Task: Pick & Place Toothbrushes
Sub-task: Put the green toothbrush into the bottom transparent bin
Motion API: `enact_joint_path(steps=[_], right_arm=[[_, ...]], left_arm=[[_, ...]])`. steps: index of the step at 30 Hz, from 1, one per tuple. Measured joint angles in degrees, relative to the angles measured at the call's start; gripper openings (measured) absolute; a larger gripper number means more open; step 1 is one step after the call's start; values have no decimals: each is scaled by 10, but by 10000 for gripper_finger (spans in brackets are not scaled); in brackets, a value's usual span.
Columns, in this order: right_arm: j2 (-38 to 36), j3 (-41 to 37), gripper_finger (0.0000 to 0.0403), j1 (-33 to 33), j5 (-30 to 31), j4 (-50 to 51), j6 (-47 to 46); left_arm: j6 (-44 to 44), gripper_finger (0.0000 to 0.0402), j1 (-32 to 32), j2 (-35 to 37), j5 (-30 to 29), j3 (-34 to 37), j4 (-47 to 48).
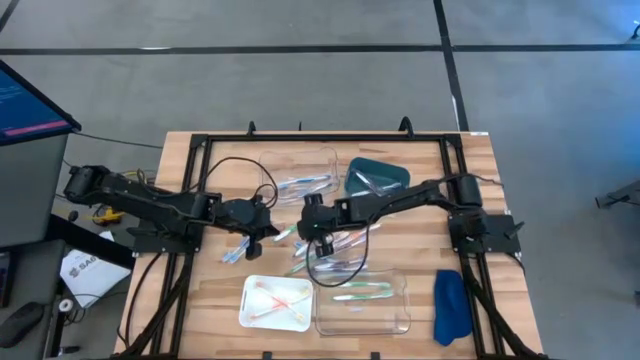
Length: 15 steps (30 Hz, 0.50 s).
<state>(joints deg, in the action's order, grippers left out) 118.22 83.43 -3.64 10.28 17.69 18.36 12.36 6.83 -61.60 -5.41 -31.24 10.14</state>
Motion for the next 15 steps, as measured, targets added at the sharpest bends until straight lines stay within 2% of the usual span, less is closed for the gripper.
enact_joint_path(steps=[4, 9, 15], right_arm=[[32, 21, 9, 1, 76, 20, 9], [59, 43, 3, 13, 82, 15, 18], [59, 45, 1, 25, 80, 5, 21]], left_arm=[[3, 1, 1, 0, -4, 6, 0], [4, 1, 1, 0, -6, 13, 0], [4, 1, 1, 0, -6, 13, -1]])
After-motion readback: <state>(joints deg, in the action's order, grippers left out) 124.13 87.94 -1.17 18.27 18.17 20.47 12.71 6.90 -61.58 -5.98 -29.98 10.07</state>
